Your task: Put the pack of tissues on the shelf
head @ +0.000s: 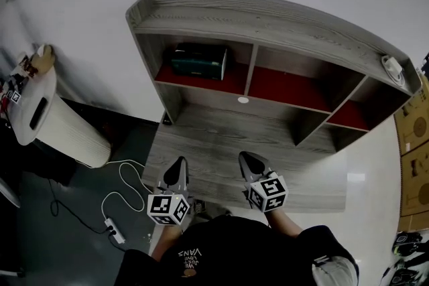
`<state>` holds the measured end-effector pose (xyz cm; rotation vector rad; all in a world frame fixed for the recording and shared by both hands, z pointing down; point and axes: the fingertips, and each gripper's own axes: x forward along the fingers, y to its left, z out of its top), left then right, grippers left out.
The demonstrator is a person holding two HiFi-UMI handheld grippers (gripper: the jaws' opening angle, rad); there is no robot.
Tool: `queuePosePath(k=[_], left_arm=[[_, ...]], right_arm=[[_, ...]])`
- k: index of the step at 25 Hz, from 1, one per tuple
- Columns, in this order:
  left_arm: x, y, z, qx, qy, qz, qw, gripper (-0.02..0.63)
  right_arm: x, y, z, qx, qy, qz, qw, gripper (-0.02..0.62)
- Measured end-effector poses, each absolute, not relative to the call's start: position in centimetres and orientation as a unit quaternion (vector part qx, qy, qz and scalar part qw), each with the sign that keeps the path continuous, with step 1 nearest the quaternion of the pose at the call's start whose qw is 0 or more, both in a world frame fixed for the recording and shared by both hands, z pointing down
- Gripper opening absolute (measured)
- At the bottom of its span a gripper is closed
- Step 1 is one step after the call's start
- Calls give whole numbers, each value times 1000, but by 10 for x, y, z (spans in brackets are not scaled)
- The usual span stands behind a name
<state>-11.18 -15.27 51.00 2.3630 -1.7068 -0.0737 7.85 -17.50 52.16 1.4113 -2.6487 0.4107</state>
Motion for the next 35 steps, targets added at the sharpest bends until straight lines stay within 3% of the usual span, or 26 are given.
queuePosePath(k=[27, 35], left_arm=[[-103, -90, 558, 766, -624, 19, 153, 52], [-104, -87, 563, 760, -628, 28, 166, 52]], right_arm=[[101, -137, 575, 435, -876, 161, 134, 3], [105, -139, 573, 441, -874, 163, 125, 3]])
